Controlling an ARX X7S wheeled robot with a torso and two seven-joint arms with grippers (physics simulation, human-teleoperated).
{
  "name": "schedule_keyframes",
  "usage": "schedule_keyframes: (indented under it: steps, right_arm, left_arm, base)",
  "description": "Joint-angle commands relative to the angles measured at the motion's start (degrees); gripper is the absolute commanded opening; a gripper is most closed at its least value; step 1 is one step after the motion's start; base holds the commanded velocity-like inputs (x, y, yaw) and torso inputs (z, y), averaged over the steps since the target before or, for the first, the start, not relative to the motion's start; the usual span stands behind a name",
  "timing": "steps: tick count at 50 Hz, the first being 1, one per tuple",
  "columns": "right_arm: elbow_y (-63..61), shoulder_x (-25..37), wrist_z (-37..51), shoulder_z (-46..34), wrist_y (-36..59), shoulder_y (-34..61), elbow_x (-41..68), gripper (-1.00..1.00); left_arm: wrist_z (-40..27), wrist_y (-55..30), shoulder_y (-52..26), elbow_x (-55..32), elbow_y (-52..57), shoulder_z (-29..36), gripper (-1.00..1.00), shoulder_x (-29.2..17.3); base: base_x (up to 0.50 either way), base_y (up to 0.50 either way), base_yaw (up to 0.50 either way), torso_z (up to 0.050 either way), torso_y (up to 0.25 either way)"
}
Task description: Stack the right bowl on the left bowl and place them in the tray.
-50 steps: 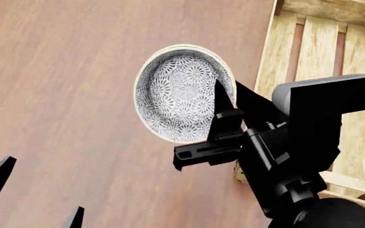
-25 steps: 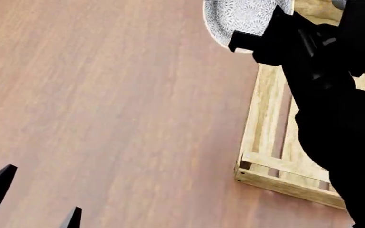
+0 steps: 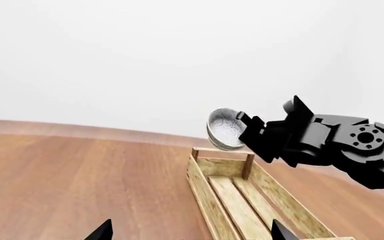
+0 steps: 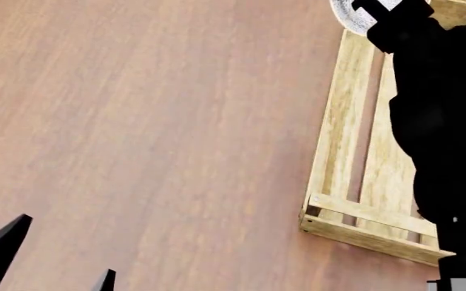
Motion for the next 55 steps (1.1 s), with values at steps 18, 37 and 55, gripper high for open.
schedule_keyframes:
  steps: [18,37,55]
  right_arm:
    - [26.35,-8.27,3.37,7.3,-11.3,10.71,-2.14,-1.0]
    - [35.54,-9.52,14.68,15.92,-7.51,15.7,-8.62,-1.0]
    - [35.56,-11.2,15.5,38.01,-3.78,14.77,-28.27,-1.0]
  left_arm:
    - [0.32,1.75,-0.38,-0.41,-0.49,-2.12,1.0,1.66]
    - [-0.15,2.09,-0.02,-0.93,0.04,-2.59,1.0,1.12]
    - [-0.41,1.78,-0.3,-0.96,0.06,-2.15,1.0,1.01]
  base:
    - [0.0,0.0,0.0,0.001,0.001]
    - [0.0,0.0,0.0,0.0,0.001]
    - [0.0,0.0,0.0,0.001,0.001]
